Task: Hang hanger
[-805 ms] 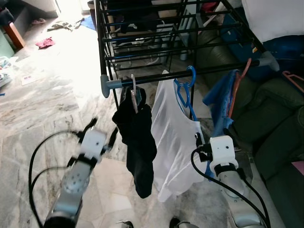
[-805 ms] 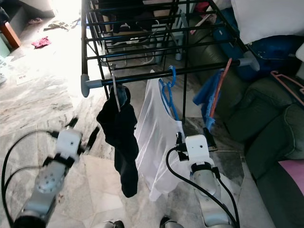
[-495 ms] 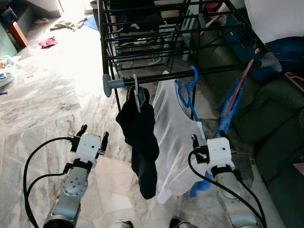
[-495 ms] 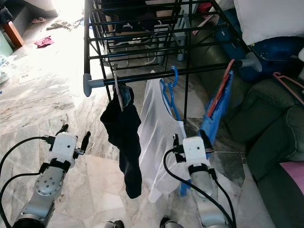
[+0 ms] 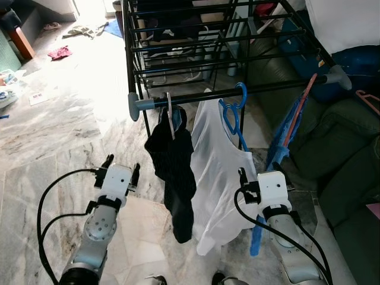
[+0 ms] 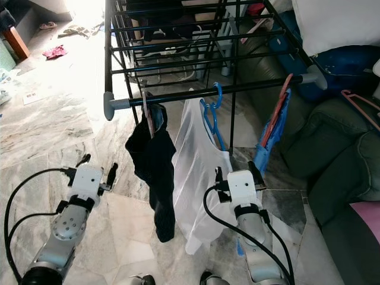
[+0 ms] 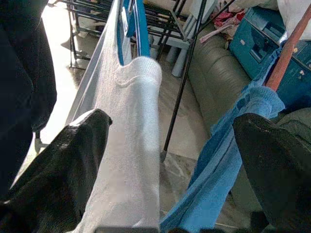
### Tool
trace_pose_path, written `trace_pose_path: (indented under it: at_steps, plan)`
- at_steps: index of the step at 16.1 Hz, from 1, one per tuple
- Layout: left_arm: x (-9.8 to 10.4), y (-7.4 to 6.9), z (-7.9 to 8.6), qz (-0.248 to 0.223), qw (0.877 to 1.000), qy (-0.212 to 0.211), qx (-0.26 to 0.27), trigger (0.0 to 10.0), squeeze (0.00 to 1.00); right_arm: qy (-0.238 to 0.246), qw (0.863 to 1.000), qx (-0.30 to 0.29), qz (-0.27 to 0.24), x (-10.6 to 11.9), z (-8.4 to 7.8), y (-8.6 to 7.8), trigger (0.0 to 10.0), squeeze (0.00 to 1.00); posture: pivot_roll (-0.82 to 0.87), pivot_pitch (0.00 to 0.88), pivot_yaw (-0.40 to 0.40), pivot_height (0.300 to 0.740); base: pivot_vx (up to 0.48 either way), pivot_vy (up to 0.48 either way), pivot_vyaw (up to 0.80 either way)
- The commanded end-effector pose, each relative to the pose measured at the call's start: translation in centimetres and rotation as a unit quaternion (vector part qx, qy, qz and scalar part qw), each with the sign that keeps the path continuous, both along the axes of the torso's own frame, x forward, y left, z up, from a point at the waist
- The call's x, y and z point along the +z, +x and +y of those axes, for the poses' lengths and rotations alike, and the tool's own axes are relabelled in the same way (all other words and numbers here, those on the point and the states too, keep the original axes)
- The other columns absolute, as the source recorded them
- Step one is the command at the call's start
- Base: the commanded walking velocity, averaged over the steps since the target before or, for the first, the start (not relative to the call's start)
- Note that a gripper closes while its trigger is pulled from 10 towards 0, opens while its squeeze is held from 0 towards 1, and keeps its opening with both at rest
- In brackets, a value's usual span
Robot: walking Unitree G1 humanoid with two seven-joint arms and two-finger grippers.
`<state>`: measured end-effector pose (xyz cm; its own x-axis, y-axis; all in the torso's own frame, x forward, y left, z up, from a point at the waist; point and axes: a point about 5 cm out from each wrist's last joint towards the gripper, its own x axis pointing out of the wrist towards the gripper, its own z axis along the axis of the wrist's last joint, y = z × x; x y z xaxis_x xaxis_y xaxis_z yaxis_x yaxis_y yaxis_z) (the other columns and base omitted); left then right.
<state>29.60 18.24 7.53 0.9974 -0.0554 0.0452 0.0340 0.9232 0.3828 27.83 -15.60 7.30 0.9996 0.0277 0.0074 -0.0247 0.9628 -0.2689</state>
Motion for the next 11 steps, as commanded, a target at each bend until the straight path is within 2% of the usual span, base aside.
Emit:
trace_pose_path:
  at_steps: [1,10,11]
  plan:
    - [-0.81,-0.31,-0.02,0.017,1.000,0.003,0.004,10.0,0.00,0.003,1.000,-0.007,0.000,-0.13,-0.30,-0.24,10.0,0.00,0.05,0.142,0.022,0.740,-0.277,0.000,0.00]
    - [-0.68,0.22,-0.49,0.018,1.000,0.002,-0.006,10.0,0.00,0.001,1.000,-0.012,-0.002,-0.13,-0.52,-0.43,10.0,0.00,0.04,0.139,0.027,0.740,-0.289,0.000,0.00]
    - [-0.54,0.47,-0.52,0.016,1.000,-0.004,-0.007,10.0,0.00,-0.001,1.000,-0.012,-0.006,0.06,-0.55,-0.31,10.0,0.00,0.03,0.137,0.028,0.740,0.000,0.000,0.00]
